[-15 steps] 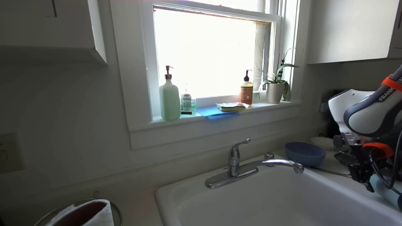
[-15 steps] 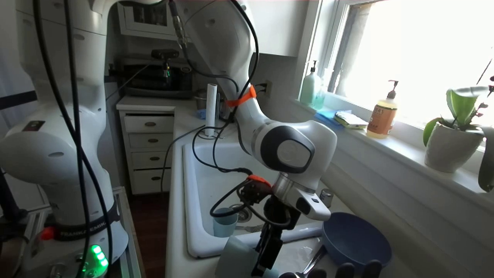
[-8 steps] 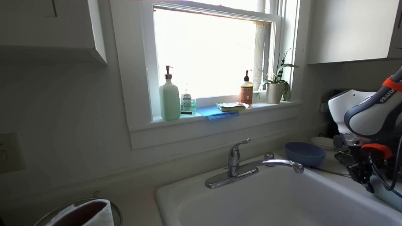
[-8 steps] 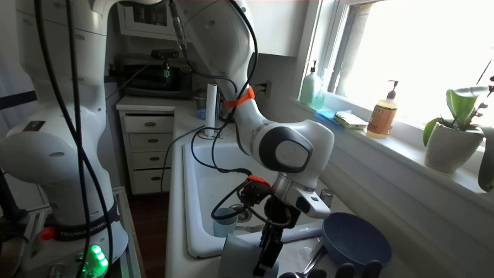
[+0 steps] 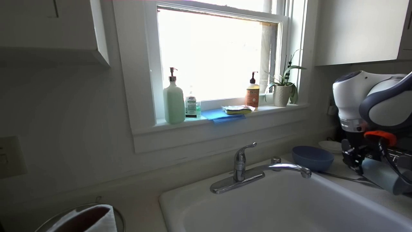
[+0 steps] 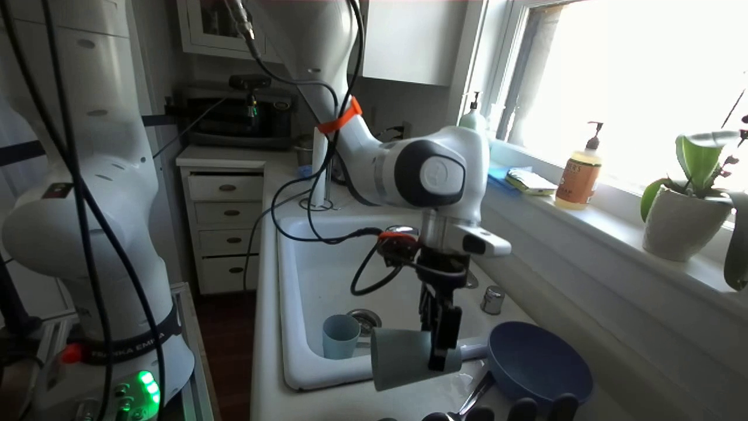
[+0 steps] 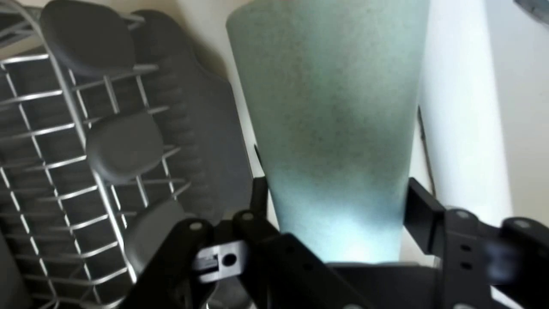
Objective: Remove the grey cup from the blue bowl and put it on the window sill turned over
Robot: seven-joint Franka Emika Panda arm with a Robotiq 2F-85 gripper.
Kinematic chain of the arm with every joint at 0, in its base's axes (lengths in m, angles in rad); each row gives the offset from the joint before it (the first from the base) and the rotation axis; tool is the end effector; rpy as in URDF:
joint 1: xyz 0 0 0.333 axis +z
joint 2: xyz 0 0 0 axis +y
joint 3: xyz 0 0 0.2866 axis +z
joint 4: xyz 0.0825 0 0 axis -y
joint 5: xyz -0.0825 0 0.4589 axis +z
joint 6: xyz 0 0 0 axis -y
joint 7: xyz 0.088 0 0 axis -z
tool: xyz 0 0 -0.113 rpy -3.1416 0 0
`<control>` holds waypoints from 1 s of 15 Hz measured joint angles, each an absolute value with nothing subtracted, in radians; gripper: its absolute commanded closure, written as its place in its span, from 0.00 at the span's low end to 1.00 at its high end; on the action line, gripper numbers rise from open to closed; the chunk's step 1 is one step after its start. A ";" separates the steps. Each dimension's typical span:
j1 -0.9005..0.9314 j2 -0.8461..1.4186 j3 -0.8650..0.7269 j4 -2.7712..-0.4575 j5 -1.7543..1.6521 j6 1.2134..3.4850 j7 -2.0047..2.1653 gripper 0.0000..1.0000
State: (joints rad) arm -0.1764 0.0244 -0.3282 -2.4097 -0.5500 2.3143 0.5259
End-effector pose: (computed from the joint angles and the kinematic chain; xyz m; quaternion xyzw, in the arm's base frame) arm 0.4550 -0.2665 0.2027 0.9315 -0.3032 -0.0557 0.1930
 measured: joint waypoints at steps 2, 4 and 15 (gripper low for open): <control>-0.176 -0.053 -0.293 -2.411 -0.577 2.327 0.528 0.50; -0.177 -0.129 -0.252 -2.412 -0.577 2.352 0.524 0.50; -0.205 -0.262 -0.146 -2.407 -0.574 2.480 0.510 0.50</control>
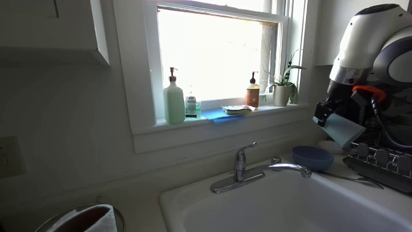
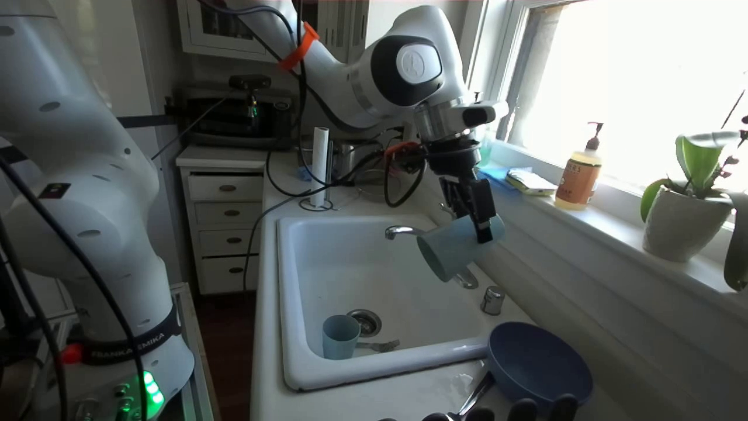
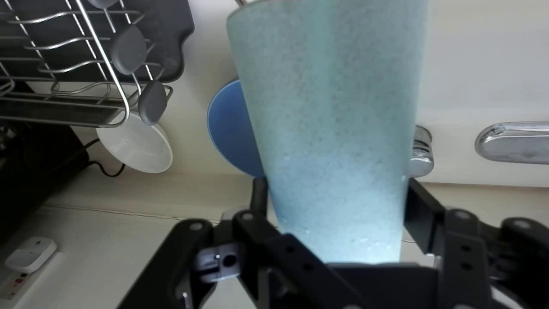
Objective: Remove the grey cup from the blue bowl and put it on the window sill turned over
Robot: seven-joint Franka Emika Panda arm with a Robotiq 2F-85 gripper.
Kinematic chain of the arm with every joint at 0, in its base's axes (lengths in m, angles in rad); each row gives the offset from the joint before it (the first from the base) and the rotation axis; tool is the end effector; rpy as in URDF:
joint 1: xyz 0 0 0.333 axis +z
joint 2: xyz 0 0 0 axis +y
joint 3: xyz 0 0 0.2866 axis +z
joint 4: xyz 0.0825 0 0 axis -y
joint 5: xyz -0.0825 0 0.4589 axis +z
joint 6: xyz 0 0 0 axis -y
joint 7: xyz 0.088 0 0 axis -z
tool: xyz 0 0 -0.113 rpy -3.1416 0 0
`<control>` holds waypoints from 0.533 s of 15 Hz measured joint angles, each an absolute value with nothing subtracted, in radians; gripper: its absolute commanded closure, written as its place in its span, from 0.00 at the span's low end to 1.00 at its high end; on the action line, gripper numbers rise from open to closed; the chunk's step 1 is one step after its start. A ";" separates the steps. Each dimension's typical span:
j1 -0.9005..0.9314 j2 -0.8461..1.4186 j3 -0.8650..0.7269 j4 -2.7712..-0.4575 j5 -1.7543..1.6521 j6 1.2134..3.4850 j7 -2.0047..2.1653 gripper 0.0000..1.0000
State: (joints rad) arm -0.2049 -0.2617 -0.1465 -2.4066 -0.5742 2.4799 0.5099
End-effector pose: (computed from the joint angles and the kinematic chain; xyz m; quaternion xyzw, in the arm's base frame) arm 0.5225 -0.1902 0.3719 0.9422 -0.2228 0.1772 0.1768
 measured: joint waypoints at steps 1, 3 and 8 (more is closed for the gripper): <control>-0.209 -0.260 -0.145 -2.405 -0.574 2.499 0.520 0.50; -0.225 -0.255 -0.143 -2.394 -0.571 2.579 0.531 0.50; -0.269 -0.192 -0.150 -2.337 -0.572 2.885 0.569 0.50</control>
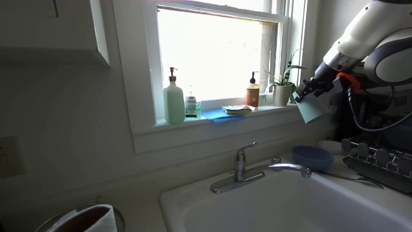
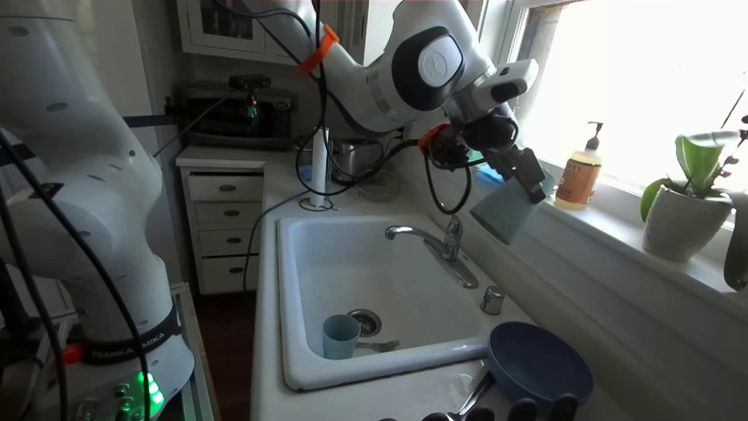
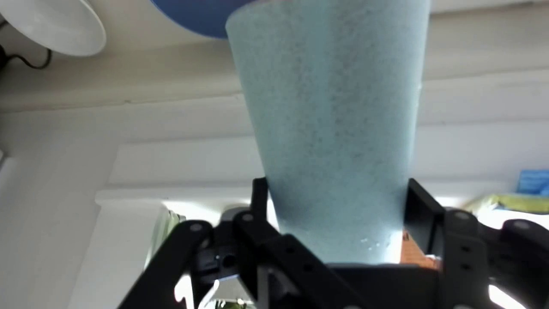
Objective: Remove the grey cup from the blue bowl and put it on the window sill turned over
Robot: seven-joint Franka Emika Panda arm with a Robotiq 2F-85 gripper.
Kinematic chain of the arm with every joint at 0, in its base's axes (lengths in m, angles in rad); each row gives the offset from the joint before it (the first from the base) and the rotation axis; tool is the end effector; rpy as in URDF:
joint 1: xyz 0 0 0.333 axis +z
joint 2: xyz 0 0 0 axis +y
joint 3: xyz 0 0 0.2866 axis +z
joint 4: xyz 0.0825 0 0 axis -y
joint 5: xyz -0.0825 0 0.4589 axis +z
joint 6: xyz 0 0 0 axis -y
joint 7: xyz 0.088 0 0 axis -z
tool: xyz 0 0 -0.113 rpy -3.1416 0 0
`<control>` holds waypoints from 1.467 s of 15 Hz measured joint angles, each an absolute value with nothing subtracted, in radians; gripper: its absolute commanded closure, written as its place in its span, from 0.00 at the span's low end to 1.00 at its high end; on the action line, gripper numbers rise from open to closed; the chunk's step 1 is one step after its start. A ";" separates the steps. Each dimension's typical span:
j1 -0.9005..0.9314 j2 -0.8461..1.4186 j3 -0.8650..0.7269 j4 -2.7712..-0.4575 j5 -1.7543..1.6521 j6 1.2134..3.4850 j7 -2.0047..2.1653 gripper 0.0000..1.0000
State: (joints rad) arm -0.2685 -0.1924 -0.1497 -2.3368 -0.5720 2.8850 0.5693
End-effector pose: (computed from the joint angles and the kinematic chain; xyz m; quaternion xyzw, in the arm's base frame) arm 0.5538 -0.2136 0.4184 0.8962 -0.2269 0.3602 0.1252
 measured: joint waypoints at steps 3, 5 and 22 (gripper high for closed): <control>-0.285 -0.121 -0.157 -2.295 -0.572 3.088 0.612 0.50; -0.305 -0.063 -0.160 -2.260 -0.573 3.224 0.636 0.50; -0.301 0.253 -0.253 -2.002 -0.359 3.527 0.601 0.50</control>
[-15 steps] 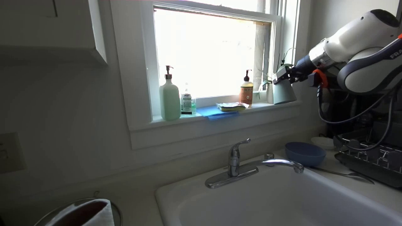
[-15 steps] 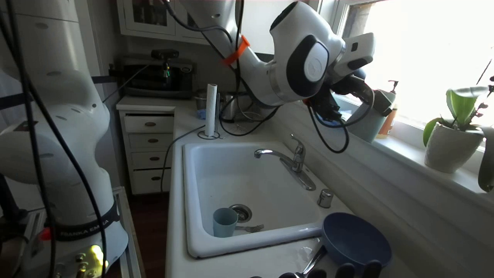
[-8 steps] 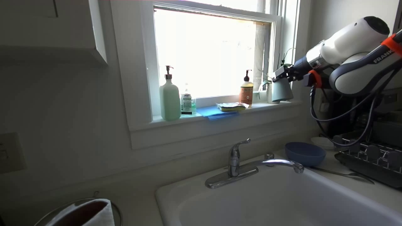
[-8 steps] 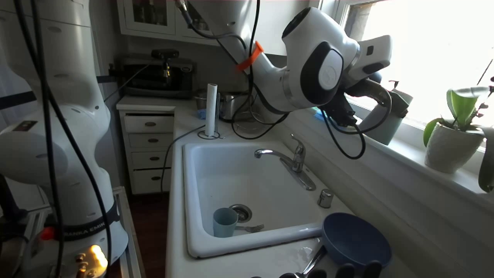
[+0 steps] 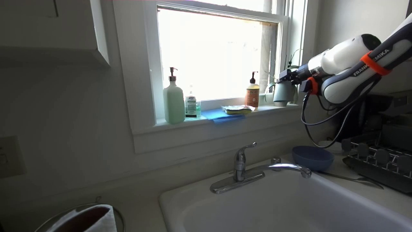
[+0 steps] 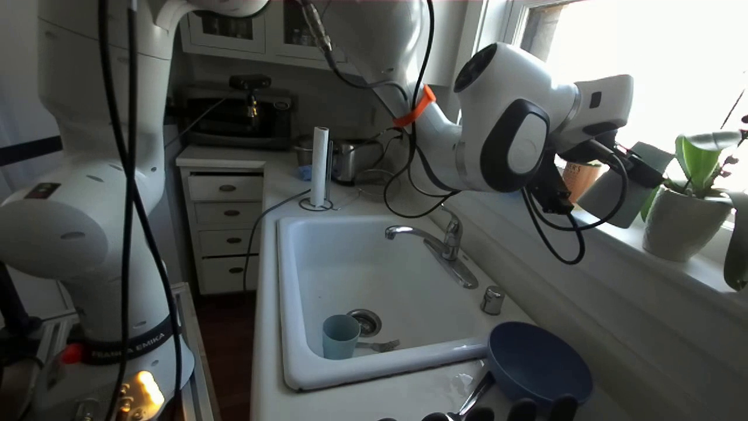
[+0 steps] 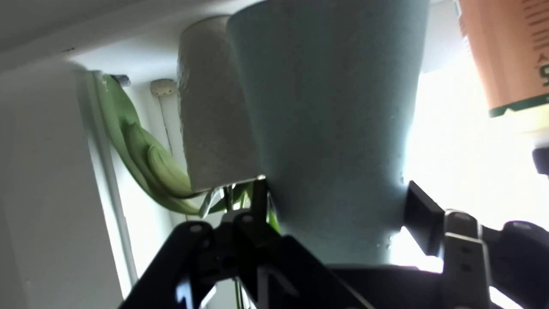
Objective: Remove the grey cup from the blue bowl and put it on the window sill turned over
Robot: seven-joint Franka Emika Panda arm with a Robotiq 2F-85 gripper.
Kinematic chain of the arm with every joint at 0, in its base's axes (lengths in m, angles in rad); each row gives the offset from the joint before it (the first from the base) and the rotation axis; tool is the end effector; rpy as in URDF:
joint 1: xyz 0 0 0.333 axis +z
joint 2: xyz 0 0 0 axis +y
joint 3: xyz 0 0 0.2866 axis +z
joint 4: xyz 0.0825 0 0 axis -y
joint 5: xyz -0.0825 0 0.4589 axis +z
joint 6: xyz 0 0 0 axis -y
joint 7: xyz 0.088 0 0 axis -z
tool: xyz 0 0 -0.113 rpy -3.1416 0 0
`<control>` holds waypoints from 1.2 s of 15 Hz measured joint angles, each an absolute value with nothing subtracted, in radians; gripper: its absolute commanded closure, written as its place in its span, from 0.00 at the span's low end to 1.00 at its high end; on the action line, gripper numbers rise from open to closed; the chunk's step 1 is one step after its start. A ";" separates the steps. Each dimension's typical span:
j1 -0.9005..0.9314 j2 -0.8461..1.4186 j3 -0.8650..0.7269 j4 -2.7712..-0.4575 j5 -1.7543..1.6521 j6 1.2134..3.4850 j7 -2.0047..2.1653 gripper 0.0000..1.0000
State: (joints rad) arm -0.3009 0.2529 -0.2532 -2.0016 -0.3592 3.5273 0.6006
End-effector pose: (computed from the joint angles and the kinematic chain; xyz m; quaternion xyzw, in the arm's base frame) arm 0.6128 -0.3158 0.4112 0.7650 -0.2665 0.5838 0.0539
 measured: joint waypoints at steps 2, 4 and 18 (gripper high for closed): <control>-0.288 0.279 -0.250 -1.999 -0.358 3.550 0.601 0.50; -0.272 0.302 -0.251 -1.997 -0.347 3.594 0.597 0.50; -0.276 0.463 -0.167 -1.877 -0.106 3.757 0.358 0.50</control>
State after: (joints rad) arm -0.2759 0.4634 -0.1669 -1.8768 -0.1061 3.7572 0.3581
